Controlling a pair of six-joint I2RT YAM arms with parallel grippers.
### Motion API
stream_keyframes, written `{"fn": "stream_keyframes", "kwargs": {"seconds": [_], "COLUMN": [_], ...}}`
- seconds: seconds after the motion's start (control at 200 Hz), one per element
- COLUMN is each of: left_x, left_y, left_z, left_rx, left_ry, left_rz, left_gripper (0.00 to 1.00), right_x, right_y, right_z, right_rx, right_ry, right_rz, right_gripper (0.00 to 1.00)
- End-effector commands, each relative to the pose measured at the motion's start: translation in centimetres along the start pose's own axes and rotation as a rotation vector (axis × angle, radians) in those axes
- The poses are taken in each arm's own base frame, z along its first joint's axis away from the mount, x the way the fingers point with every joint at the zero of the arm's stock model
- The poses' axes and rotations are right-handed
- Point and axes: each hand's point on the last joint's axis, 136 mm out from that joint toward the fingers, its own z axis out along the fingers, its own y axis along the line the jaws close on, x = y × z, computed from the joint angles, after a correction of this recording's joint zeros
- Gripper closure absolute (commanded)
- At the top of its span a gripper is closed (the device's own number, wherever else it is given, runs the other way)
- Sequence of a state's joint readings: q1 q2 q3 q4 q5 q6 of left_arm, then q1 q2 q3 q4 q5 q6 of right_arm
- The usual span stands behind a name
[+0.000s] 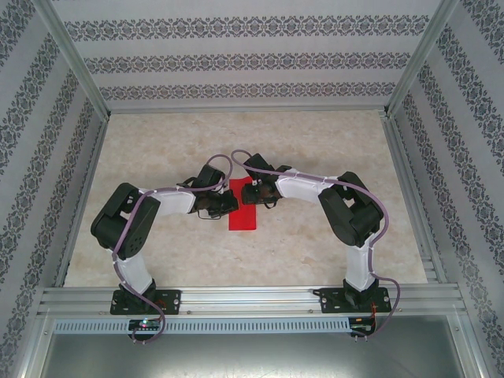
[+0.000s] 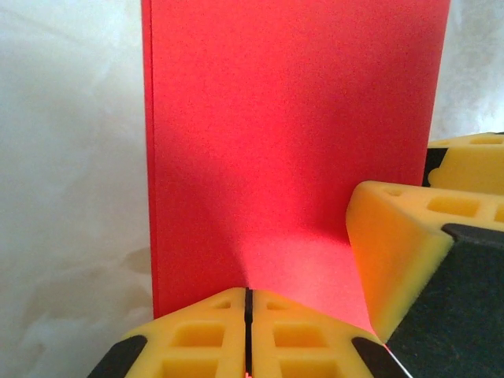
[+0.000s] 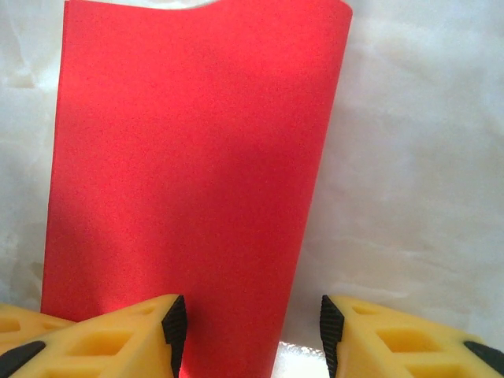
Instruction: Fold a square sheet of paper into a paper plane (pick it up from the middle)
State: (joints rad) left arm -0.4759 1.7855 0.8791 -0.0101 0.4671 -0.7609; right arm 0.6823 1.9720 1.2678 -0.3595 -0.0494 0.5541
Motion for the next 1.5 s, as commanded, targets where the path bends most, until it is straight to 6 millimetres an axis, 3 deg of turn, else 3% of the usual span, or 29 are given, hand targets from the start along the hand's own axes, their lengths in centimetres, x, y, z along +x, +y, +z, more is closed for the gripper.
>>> {"fn": "stream_keyframes", "kwargs": {"seconds": [0.0, 0.25, 0.43, 0.545, 0.615, 0.759, 0.904, 1.069, 1.494], "left_x": [-0.2, 1.1, 1.9, 2.1, 2.2, 2.4, 2.6, 2.7, 2.8], "left_y": [1.2, 3.7, 5.1, 5.7, 5.9, 6.3, 6.4, 6.4, 7.0], "left_z": [0.5, 1.0, 1.3, 1.3, 1.2, 1.3, 1.6, 1.4, 1.2], "left_rx": [-0.03, -0.11, -0.149, -0.174, -0.185, -0.195, -0.192, -0.197, -0.219], "left_ry": [-0.003, 0.022, 0.04, 0.044, 0.047, 0.054, 0.062, 0.061, 0.065], "left_rz": [-0.006, -0.002, 0.001, 0.009, 0.016, 0.017, 0.017, 0.017, 0.021], "left_gripper": [0.92, 0.92, 0.92, 0.91, 0.91, 0.91, 0.91, 0.91, 0.91], "right_x": [1.2, 0.3, -0.9, -1.3, -1.4, -1.4, -0.9, 0.0, 1.4], "right_y": [-0.4, -0.3, -0.5, 0.9, 1.9, 4.3, 5.5, 4.9, 1.7], "right_z": [1.4, 0.2, -2.1, -3.9, -5.0, -6.9, -5.3, -2.5, 0.5], "right_rx": [-0.008, -0.018, -0.064, -0.18, -0.27, -0.421, -0.508, -0.489, -0.416], "right_ry": [0.044, 0.018, -0.027, -0.045, -0.047, -0.042, 0.012, 0.076, 0.122], "right_rz": [0.025, 0.031, 0.055, 0.08, 0.122, 0.159, 0.203, 0.228, 0.204], "right_gripper": [0.49, 0.44, 0.42, 0.43, 0.47, 0.65, 0.84, 0.95, 0.99]}}
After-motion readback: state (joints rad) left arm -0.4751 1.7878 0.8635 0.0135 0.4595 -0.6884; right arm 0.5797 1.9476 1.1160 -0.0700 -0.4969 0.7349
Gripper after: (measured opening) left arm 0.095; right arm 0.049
